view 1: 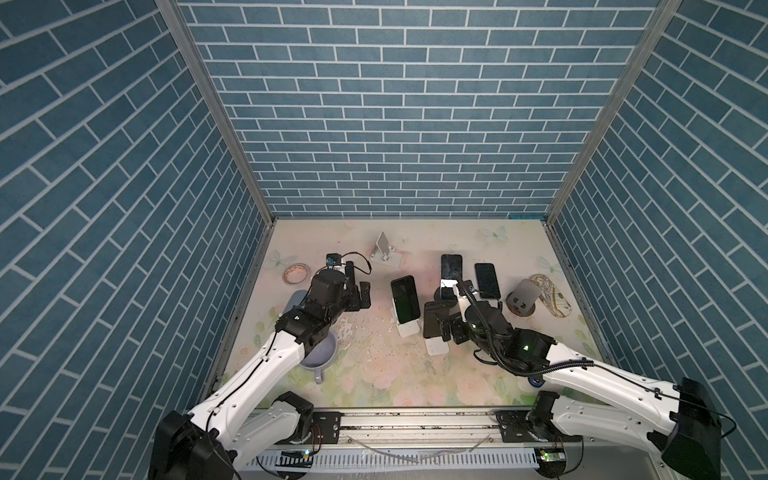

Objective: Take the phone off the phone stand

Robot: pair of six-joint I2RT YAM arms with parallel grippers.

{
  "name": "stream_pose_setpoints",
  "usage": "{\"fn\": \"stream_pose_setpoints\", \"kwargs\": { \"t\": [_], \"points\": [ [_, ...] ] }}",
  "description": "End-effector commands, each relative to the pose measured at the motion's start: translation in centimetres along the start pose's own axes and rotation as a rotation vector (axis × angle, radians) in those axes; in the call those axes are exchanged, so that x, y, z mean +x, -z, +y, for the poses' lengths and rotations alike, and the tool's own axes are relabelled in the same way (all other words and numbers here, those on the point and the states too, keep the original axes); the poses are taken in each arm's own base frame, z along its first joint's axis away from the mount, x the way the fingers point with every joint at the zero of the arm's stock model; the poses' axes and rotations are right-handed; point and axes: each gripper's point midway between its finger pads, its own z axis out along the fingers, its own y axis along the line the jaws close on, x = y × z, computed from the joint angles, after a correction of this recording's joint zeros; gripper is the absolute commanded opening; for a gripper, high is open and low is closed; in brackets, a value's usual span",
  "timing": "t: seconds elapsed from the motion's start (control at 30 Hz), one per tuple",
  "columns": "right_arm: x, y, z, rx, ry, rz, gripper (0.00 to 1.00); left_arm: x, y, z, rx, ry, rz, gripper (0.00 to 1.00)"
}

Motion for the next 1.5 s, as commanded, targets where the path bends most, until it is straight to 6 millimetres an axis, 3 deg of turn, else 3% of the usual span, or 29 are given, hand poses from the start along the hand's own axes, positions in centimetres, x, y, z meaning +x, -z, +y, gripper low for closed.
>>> {"fn": "stream_pose_setpoints", "kwargs": {
  "t": [0.0,0.27,0.53,0.93,1.47],
  "points": [
    [-0.8,-0.1,0.0,0.046,-0.026,-0.069,0.99,-0.3,0.2,0.2,-0.007,-0.014,-0.024,1.00],
    [0.1,-0.9,1.9,0.036,-0.033,-0.027,0.99,-0.1,0.2,0.2,-0.001,-0.017,-0.022,1.00],
    [-0.5,-1.1,3.3,0.059,-0.053,-0.102,0.99,0.3,0.1,0.3,0.003,-0.020,-0.014,1.00],
    [-1.3,-1.8,1.7,0.202,-0.113,-0.149,0.99,0.0,0.3,0.4,0.006,-0.017,-0.032,1.00],
    [-1.3,-3.4,3.0,0.188,-0.171,-0.138,0.98,1.0,0.0,0.7,0.011,-0.014,-0.011,1.00]
  ]
}}
